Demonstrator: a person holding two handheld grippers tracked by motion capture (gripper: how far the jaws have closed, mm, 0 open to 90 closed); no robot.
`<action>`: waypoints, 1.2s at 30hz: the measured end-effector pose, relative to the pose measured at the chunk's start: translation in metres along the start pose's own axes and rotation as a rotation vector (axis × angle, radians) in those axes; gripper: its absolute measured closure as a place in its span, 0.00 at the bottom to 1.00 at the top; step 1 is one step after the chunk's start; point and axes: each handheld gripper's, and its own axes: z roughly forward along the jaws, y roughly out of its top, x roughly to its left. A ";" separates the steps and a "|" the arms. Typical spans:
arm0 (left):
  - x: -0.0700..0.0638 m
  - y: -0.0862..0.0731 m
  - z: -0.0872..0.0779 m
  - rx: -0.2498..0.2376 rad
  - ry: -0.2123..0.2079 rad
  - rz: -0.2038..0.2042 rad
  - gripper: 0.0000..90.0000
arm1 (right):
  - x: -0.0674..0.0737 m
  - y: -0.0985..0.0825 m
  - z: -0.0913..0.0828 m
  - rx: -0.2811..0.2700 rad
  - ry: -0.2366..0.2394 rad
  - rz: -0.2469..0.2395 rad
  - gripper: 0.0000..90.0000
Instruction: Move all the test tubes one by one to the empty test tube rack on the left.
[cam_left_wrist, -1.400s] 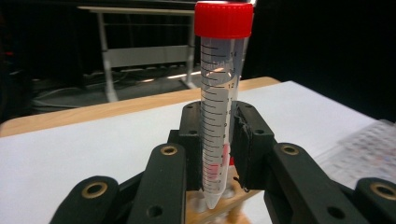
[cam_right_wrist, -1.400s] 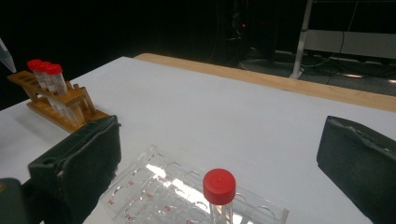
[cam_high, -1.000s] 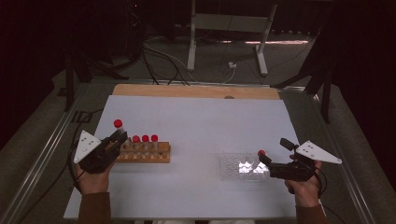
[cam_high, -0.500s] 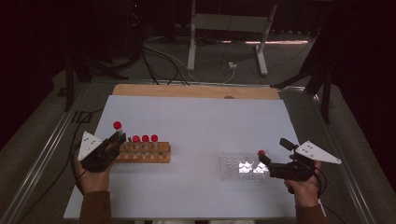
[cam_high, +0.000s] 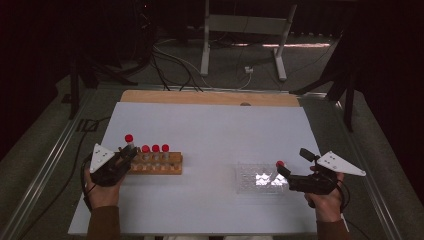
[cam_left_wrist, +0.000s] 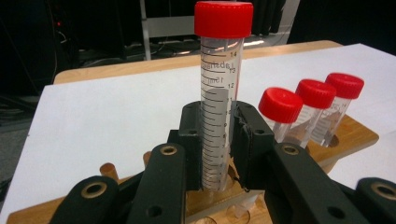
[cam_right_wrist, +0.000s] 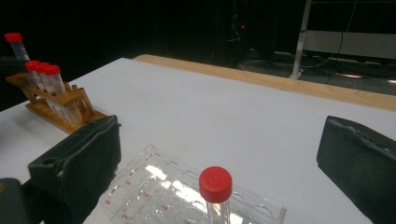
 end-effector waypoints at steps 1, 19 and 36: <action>0.000 -0.001 0.000 0.003 0.002 0.000 0.84 | 0.000 0.000 0.000 -0.001 0.001 0.001 0.00; -0.001 -0.012 0.003 0.046 0.006 -0.005 0.84 | -0.001 0.000 -0.002 -0.008 0.000 0.006 0.00; -0.003 -0.014 0.002 0.050 0.003 0.000 0.82 | -0.001 0.000 -0.003 -0.015 -0.001 0.010 0.00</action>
